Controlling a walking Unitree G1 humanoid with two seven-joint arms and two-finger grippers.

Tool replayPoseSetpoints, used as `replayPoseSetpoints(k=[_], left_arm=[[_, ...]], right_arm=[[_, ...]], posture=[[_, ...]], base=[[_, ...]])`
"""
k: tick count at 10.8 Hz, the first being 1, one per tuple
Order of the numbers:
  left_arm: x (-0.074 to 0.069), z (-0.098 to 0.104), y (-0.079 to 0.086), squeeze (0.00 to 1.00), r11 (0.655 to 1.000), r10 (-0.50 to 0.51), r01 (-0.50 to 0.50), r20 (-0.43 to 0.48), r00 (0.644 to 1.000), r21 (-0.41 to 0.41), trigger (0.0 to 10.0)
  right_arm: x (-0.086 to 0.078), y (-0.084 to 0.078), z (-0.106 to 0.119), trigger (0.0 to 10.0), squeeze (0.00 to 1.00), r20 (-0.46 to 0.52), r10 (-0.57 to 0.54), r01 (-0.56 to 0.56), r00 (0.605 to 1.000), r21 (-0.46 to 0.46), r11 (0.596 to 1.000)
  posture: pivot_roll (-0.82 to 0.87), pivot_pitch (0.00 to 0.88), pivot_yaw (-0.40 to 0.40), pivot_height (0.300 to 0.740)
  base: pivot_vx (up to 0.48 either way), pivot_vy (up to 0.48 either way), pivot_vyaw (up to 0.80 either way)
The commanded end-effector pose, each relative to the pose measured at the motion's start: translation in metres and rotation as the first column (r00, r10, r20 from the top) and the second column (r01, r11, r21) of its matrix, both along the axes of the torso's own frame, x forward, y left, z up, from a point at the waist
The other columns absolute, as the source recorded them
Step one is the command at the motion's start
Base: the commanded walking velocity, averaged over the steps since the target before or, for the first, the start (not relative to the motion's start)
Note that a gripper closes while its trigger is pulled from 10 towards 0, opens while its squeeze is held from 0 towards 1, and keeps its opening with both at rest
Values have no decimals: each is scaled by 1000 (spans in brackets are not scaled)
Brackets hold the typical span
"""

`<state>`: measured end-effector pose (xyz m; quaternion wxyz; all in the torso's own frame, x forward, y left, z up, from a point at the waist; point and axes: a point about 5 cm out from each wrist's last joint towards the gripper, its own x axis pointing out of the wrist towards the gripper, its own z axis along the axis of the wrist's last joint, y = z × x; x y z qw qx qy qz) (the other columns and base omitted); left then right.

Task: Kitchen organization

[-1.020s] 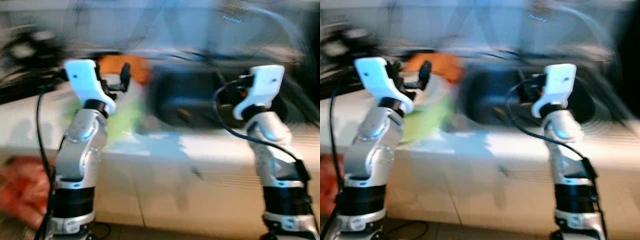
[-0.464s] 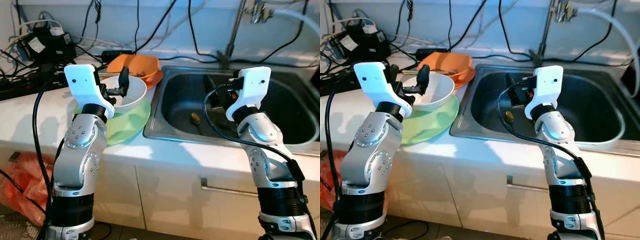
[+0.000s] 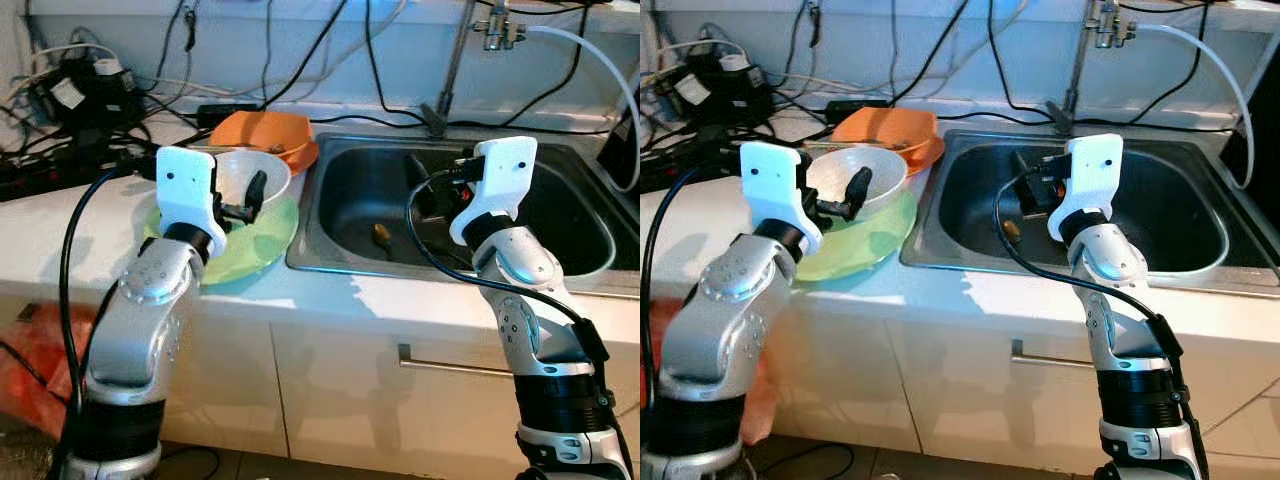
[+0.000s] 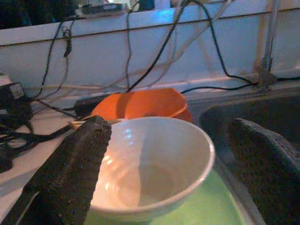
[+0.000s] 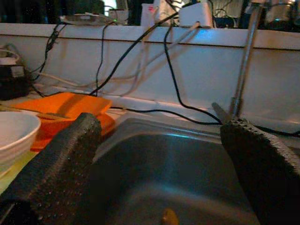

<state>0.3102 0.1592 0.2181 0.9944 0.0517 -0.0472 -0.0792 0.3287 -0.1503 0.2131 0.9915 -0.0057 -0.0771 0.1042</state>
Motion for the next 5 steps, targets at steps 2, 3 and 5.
replayPoseSetpoints(k=[2,3,5], left_arm=[[7,4,6,0,999,17,-17,-19,1000,27,10000],[11,4,9,0,998,-4,7,-55,998,55,10000],[22,9,11,0,994,-50,58,-82,995,94,10000]], right_arm=[[0,2,5,10000,0,18,21,-21,1000,9,1000],[0,0,6,10000,0,16,13,-13,1000,8,1000],[-3,10,3,10000,0,-40,114,-115,993,-16,993]], posture=[[45,1,25,740],[43,3,27,740],[42,9,34,740]], base=[[0,0,0],[0,0,0],[0,0,0]])
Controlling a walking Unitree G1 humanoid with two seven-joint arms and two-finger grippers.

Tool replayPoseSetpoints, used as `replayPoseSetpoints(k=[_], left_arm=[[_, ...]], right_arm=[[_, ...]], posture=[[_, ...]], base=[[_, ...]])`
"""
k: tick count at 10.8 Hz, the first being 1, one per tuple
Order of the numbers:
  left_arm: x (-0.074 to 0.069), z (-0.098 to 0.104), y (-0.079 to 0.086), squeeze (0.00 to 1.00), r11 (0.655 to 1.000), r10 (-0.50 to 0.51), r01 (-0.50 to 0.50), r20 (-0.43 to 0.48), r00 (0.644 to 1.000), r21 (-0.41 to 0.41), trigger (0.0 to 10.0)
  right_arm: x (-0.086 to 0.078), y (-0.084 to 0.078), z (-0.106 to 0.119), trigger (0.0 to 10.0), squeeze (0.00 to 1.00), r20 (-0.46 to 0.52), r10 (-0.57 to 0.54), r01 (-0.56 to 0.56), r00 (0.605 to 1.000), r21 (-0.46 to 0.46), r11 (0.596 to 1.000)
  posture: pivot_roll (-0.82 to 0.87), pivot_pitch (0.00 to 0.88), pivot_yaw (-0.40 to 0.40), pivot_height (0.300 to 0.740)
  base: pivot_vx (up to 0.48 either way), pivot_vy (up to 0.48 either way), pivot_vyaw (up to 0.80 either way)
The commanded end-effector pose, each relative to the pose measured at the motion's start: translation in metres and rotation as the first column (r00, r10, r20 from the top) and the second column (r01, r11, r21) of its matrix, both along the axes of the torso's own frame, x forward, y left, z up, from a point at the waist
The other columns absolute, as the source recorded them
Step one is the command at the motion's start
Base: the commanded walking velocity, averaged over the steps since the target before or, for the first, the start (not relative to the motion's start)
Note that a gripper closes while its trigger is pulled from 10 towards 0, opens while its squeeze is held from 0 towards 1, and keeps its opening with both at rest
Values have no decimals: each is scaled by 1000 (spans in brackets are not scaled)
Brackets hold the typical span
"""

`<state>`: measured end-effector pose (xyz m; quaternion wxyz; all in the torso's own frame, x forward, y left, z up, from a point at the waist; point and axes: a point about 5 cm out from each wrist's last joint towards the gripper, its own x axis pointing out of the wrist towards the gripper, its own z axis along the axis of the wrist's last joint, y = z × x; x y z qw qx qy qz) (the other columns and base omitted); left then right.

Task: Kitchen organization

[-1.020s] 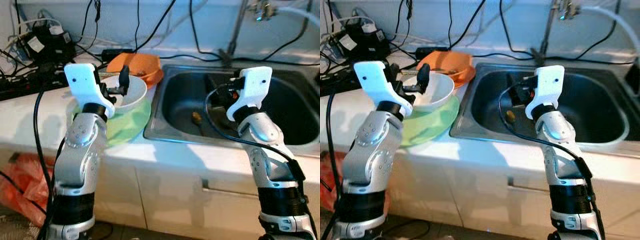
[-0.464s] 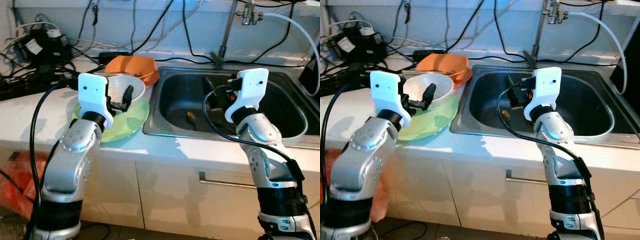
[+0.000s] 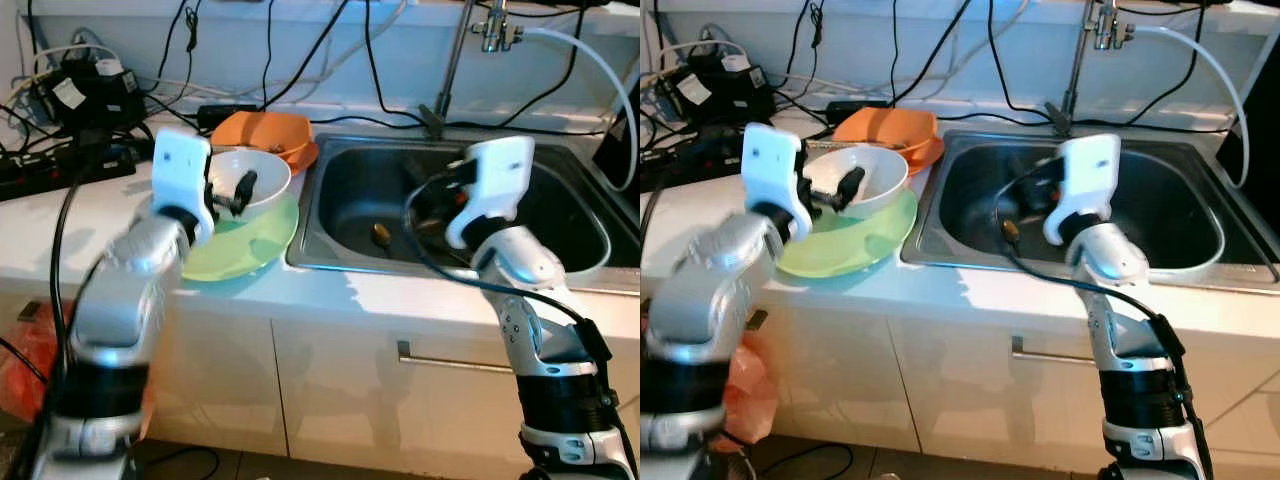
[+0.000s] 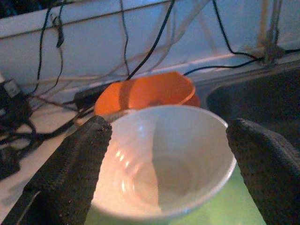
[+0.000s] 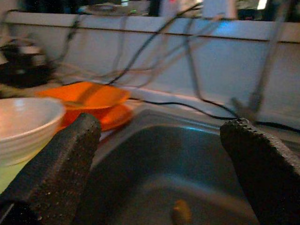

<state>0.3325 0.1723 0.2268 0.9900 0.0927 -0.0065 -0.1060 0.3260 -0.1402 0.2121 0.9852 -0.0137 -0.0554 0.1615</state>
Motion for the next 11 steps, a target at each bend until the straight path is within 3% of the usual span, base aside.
replayPoseSetpoints(k=[1,6,11], left_arm=[[3,1,-2,0,1000,-18,18,-11,1000,19,10000],[18,8,-5,0,988,-129,134,-68,989,81,10000],[18,-12,-5,0,924,-257,305,-218,942,230,10000]], right_arm=[[-3,2,4,10000,0,8,27,-26,1000,-13,1000],[-14,10,3,10000,0,-62,159,-160,985,0,987],[-25,15,0,10000,0,-100,180,-178,979,23,984]], posture=[[42,12,38,740],[42,38,57,740],[41,82,65,740]], base=[[0,0,0],[0,0,0],[0,0,0]])
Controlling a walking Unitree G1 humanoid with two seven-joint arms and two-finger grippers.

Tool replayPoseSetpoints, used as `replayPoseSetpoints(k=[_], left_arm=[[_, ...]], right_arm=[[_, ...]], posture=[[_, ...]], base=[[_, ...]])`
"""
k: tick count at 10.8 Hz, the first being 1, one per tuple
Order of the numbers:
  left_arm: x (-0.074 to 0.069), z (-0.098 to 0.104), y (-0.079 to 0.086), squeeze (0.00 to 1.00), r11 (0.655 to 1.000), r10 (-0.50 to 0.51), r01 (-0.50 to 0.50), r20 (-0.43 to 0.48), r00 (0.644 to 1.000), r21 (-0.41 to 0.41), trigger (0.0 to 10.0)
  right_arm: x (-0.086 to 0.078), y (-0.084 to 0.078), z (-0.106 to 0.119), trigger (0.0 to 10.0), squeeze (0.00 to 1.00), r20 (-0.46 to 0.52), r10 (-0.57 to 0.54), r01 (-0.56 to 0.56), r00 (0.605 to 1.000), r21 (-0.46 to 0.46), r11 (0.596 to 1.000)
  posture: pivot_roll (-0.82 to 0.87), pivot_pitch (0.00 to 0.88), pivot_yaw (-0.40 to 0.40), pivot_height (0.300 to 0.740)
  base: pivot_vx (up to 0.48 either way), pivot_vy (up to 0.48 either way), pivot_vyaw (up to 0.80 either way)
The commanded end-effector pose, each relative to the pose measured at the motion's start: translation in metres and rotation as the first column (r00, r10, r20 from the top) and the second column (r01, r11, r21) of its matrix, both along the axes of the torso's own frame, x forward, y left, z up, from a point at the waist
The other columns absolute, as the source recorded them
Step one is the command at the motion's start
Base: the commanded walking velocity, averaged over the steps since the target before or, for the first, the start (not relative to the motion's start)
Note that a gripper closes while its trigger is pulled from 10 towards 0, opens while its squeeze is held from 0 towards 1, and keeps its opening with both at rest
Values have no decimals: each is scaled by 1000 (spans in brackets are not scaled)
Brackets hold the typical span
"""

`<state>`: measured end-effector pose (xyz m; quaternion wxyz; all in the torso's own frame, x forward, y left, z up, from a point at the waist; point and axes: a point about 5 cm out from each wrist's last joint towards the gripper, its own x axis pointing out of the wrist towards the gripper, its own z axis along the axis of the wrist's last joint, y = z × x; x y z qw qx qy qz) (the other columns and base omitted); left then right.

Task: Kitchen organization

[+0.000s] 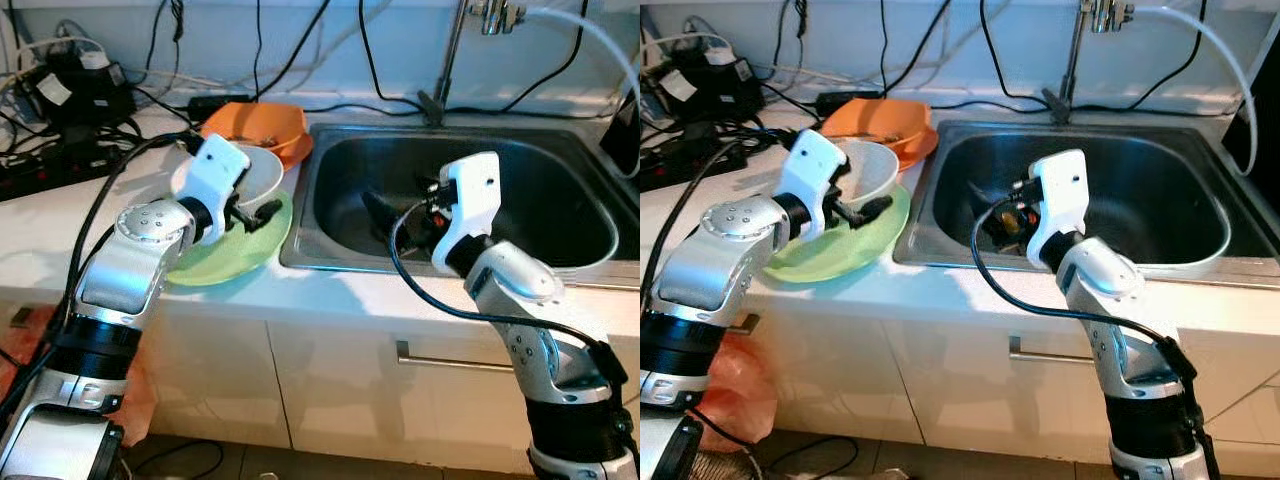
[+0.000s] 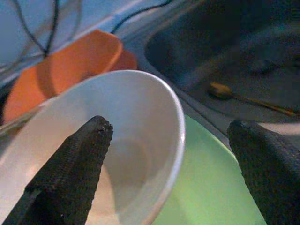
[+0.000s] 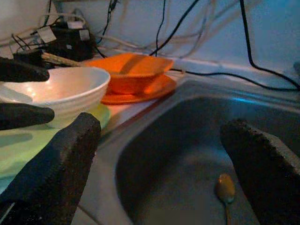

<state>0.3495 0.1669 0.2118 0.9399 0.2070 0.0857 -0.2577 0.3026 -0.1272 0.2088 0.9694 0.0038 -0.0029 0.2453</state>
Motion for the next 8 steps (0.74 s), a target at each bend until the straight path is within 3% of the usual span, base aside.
replayPoseSetpoints(k=[1,2,3,4,5,6,8], left_arm=[[2,-3,3,0,999,-17,18,-25,1000,49,10000],[5,-7,11,0,997,-10,13,-43,999,74,10000],[7,-8,14,0,997,-3,7,-47,999,81,8980],[8,-9,16,0,996,1,3,-44,999,85,8980],[10,-10,19,0,998,6,-3,-43,999,69,0],[12,-9,20,0,999,10,-8,-36,999,51,0],[14,-5,20,0,999,11,-11,-12,1000,37,0]], right_arm=[[-2,2,4,10000,0,3,8,-8,1000,10,1000],[-4,3,5,10000,0,-11,31,-30,999,28,999],[-7,7,6,10000,0,-30,78,-76,996,70,995],[-9,8,6,10000,0,-38,107,-104,994,83,991],[-15,10,5,10000,0,-58,188,-183,980,77,980],[-23,14,5,10000,0,-74,278,-273,958,64,960],[-29,18,4,10000,0,-87,329,-325,940,60,944]], posture=[[37,87,61,740],[34,92,60,740],[33,93,56,740],[33,93,56,740],[32,89,54,740],[32,87,53,740],[32,82,53,740]], base=[[0,0,0],[0,0,0],[0,0,0],[0,0,0],[0,0,0],[0,0,0],[0,0,0]])
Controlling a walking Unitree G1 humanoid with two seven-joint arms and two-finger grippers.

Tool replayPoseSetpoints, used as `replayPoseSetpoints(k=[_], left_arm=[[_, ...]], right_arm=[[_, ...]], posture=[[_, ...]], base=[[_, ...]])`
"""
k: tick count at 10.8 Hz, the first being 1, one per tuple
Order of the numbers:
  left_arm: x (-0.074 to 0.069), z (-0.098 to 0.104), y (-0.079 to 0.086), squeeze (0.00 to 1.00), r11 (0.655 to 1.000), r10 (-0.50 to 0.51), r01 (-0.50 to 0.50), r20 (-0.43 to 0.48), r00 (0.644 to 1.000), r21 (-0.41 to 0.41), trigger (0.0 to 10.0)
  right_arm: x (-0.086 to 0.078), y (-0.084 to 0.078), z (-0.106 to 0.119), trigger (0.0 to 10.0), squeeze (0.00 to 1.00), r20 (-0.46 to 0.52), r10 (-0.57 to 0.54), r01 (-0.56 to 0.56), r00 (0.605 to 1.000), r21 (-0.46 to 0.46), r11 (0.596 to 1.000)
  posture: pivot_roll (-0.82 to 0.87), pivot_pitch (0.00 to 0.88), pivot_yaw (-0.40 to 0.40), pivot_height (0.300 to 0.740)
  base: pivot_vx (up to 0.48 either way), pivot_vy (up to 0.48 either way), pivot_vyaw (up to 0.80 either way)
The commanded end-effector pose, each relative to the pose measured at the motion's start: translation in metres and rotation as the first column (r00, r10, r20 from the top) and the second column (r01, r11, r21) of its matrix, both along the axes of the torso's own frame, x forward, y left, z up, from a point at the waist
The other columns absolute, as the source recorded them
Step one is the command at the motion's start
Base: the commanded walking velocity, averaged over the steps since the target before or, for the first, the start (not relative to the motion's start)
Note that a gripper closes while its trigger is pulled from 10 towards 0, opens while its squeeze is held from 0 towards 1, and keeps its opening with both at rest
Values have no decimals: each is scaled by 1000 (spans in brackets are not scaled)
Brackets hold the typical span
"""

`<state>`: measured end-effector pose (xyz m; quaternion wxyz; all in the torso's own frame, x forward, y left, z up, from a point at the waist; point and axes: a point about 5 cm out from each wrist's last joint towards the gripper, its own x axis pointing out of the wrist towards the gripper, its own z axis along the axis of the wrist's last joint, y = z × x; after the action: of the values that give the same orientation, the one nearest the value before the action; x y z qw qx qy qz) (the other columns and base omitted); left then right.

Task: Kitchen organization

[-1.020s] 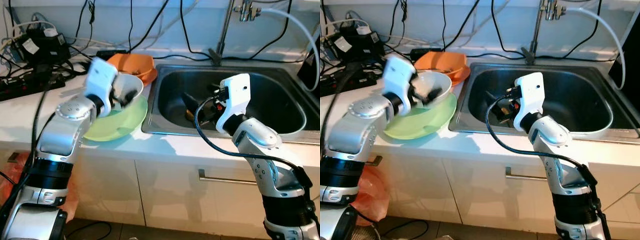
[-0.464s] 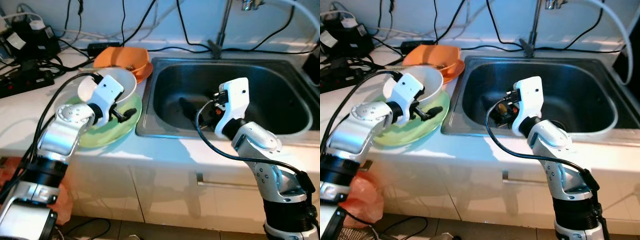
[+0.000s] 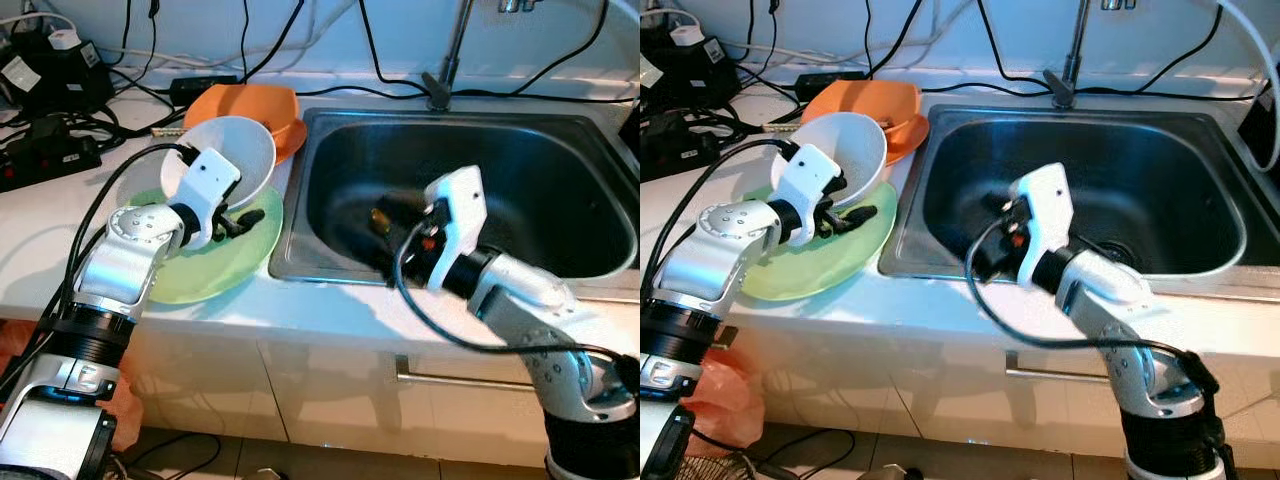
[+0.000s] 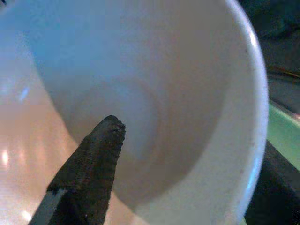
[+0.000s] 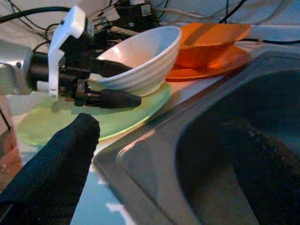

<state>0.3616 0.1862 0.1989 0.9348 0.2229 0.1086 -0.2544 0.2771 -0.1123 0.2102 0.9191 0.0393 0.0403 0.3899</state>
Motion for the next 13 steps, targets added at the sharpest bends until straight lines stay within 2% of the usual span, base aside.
replayPoseSetpoints(k=[1,4,6,8,11,13], left_arm=[[2,9,0,0,1000,-6,7,34,999,-13,0],[3,13,0,0,1000,-14,15,71,997,-8,0],[3,16,0,0,1000,-8,7,121,993,7,0],[1,16,-2,0,1000,-19,18,133,991,14,0],[-7,23,-6,0,999,-19,10,254,967,38,0],[-20,26,-13,0,998,-27,1,376,926,68,0]], right_arm=[[-3,2,2,10000,0,4,21,-21,1000,-6,1000],[-6,1,5,10000,0,-14,58,-57,998,36,998],[-7,1,4,10000,0,-20,63,-62,998,33,998],[-8,0,3,10000,0,-23,72,-71,997,28,997],[0,-2,2,10000,0,-1,-20,20,1000,6,1000],[7,-6,2,10000,0,-16,-76,76,997,31,997]], posture=[[30,82,53,740],[32,81,53,740],[31,79,53,740],[31,77,52,740],[37,80,45,740],[40,82,42,740]], base=[[0,0,0],[0,0,0],[0,0,0],[0,0,0],[0,0,0],[0,0,0]])
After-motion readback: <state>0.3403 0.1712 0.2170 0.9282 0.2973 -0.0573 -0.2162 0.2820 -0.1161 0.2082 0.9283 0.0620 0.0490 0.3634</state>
